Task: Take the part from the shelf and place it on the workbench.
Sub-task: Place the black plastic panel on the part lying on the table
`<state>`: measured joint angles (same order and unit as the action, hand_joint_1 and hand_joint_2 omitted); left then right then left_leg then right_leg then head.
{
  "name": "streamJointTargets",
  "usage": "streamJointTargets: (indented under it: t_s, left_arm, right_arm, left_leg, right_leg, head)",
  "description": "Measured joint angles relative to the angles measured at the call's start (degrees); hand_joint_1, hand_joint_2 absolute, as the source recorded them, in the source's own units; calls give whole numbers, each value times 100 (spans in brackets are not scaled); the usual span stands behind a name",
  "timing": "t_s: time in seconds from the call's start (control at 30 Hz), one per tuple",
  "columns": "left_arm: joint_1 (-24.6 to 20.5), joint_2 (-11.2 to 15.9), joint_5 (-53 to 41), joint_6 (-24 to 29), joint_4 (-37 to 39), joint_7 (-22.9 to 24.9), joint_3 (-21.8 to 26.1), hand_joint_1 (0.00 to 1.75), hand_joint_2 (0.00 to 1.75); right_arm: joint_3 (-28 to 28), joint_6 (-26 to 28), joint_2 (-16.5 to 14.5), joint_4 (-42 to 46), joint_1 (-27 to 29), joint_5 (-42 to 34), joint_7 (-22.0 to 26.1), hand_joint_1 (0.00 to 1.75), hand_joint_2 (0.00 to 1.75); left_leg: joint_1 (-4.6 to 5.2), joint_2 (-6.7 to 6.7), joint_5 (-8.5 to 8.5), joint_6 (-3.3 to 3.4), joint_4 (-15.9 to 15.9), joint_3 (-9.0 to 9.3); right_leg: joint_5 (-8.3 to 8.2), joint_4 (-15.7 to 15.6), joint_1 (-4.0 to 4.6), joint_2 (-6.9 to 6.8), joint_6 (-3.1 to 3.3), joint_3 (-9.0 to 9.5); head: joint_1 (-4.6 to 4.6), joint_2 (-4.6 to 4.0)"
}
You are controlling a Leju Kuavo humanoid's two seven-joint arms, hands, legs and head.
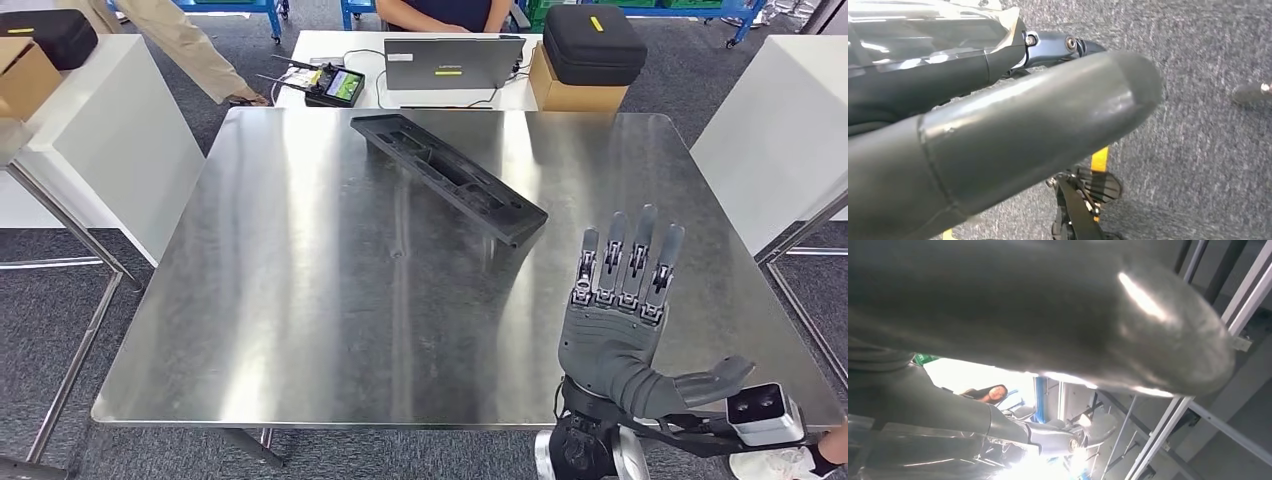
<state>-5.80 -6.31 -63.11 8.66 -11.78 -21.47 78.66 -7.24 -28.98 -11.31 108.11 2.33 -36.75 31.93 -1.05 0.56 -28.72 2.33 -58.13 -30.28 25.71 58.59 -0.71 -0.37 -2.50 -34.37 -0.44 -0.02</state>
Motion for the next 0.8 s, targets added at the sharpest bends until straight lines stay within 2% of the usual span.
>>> streamJointTargets:
  t_s: [0.03,0.1,0.13,0.17,0.2,0.23,0.27,0.33,0.37,0.4,0.43,0.47,0.5,0.53,0.6,0.63,0.67,0.7,0.73,0.77,0.8]
  left_arm:
    - [-4,-4,4,3,0,-2,6,0,0]
    - [-8,-10,24,23,0,-13,26,0,0]
    - [-7,-9,39,36,0,-19,36,0,0]
    - [-7,-10,54,50,0,-26,44,0,0]
    - [-7,-13,68,61,0,-30,47,0,0]
    - [-7,-17,75,71,0,-33,49,0,0]
    - [-7,-25,79,79,0,-35,49,0,0]
    - [-7,-39,83,86,0,-37,50,0,0]
    - [-7,-44,84,86,0,-38,50,0,0]
    - [-6,-47,84,87,0,-39,50,0,0]
    - [-3,-48,83,87,0,-40,50,0,0]
    - [1,-47,81,87,0,-41,51,0,0]
    - [5,-46,80,87,0,-41,51,0,0]
    - [9,-47,79,86,0,-41,52,0,0]
    - [11,-51,78,85,0,-40,52,0,0]
    - [12,-53,77,85,0,-40,52,0,0]
    - [11,-53,77,85,0,-40,52,0,0]
    - [10,-53,75,85,0,-40,52,0,0]
    - [9,-53,74,85,0,-40,52,0,0]
    - [8,-53,73,85,0,-38,52,0,0]
    - [6,-53,71,85,0,-35,52,0,0]
  right_arm:
    - [17,-3,-4,-10,-4,-1,-17,0,0]
    - [45,-12,-12,-36,-12,-3,-66,0,0]
    - [60,-16,-14,-53,-15,-2,-85,0,0]
    - [79,-21,-15,-73,-17,-1,-101,0,0]
    - [100,-27,-21,-95,-23,1,-109,0,0]
    - [118,-36,-31,-114,-33,2,-114,0,0]
    - [131,-44,-44,-132,-52,5,-120,0,0]
    - [147,-60,-83,-149,-104,23,-138,0,0]
    - [157,-65,-101,-153,-123,34,-147,0,0]
    - [168,-67,-117,-154,-136,49,-155,0,0]
    - [183,-67,-133,-157,-141,62,-167,0,0]
    - [197,-65,-145,-163,-145,78,-183,0,0]
    - [210,-60,-161,-170,-151,99,-202,0,0]
    - [225,-48,-179,-178,-154,125,-221,0,0]
    - [249,5,-212,-199,-154,189,-246,0,0]
    - [263,34,-225,-212,-151,223,-256,0,0]
    - [274,63,-234,-228,-145,253,-266,0,0]
    - [285,90,-240,-245,-138,282,-276,0,0]
    - [295,108,-244,-263,-128,307,-283,0,0]
    - [306,134,-246,-279,-119,340,-287,0,0]
    - [318,167,-248,-295,-114,392,-292,0,0]
  left_leg:
    - [6,-14,68,66,17,-69]
    - [36,-32,190,138,19,-237]
    - [52,-38,254,152,16,-322]
    - [68,-42,321,154,13,-415]
    - [80,-44,387,152,9,-505]
    - [88,-44,453,144,7,-588]
    - [93,-42,519,130,3,-664]
    - [108,-38,637,83,-5,-766]
    - [114,-38,697,52,2,-788]
    - [115,-38,755,20,13,-797]
    - [114,-37,814,-14,30,-799]
    - [99,-32,832,-46,32,-810]
    - [85,-30,749,-77,-18,-837]
    - [71,-28,549,-108,-159,-883]
    - [37,-33,-77,-169,-749,-1016]
    - [19,-34,-320,-199,-1113,-1071]
    - [1,-35,-419,-226,-1416,-1091]
    - [-19,-36,-375,-248,-1583,-1051]
    - [-40,-38,-229,-261,-1569,-927]
    - [-60,-40,-66,-267,-1362,-708]
    - [-74,-38,21,-268,-1014,-421]
  right_leg:
    - [182,190,2,5,29,-97]
    - [689,842,-2,14,128,-306]
    - [871,1182,-2,16,147,-376]
    - [938,1411,-1,17,131,-379]
    - [890,1469,1,18,89,-295]
    - [770,1337,6,18,39,-116]
    - [646,1039,11,18,3,150]
    - [603,176,44,19,22,776]
    - [642,-152,65,20,55,975]
    - [681,-350,91,21,94,1075]
    - [669,-413,106,20,129,1074]
    - [622,-402,77,12,169,1030]
    - [569,-404,53,1,218,994]
    - [507,-412,26,-12,279,950]
    - [385,-413,21,-37,363,829]
    - [325,-409,29,-46,382,761]
    - [268,-400,36,-55,375,699]
    - [212,-385,40,-60,362,633]
    - [165,-361,39,-63,339,564]
    - [128,-326,35,-65,313,496]
    - [103,-284,34,-65,286,423]
  head:
    - [6,0]
    - [26,0]
    - [30,0]
    - [34,0]
    - [35,0]
    - [35,0]
    - [35,0]
    - [34,0]
    - [32,0]
    - [28,0]
    - [24,0]
    - [21,0]
    - [18,0]
    - [7,0]
    - [-10,0]
    - [-18,0]
    - [-17,0]
    - [-18,0]
    - [-19,0]
    - [-20,0]
    - [-22,0]
